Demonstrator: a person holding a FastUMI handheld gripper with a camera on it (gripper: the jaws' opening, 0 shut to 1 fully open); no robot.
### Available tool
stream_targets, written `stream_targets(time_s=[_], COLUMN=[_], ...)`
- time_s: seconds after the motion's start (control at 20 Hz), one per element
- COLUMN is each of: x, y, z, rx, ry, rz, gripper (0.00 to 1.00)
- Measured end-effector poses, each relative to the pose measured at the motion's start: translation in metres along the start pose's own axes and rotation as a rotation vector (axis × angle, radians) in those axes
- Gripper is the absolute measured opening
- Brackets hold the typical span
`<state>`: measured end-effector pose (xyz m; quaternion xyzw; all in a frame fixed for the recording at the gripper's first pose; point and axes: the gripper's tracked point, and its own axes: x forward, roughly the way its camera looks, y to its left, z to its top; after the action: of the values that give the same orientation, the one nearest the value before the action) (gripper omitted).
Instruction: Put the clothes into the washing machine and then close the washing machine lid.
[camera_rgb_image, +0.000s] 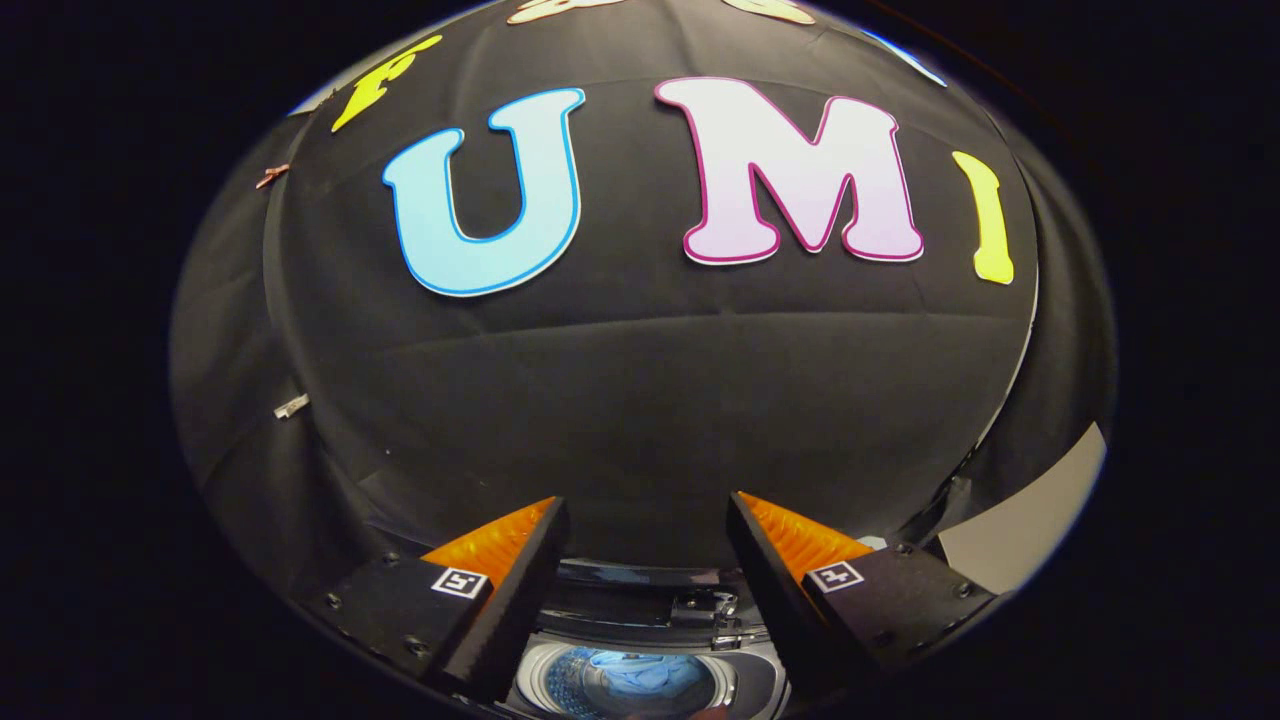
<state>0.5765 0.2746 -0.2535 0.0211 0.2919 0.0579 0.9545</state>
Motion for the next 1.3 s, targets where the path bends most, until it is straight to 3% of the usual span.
stream_targets(time_s=[0.2,1.3], x=[0.011,0.004], y=[0.006,0.006], z=[-0.02,-0.027], rx=[-0.001,-0.051], ry=[0.051,0.087], rz=[0.006,0.032], gripper=[1.0,1.0])
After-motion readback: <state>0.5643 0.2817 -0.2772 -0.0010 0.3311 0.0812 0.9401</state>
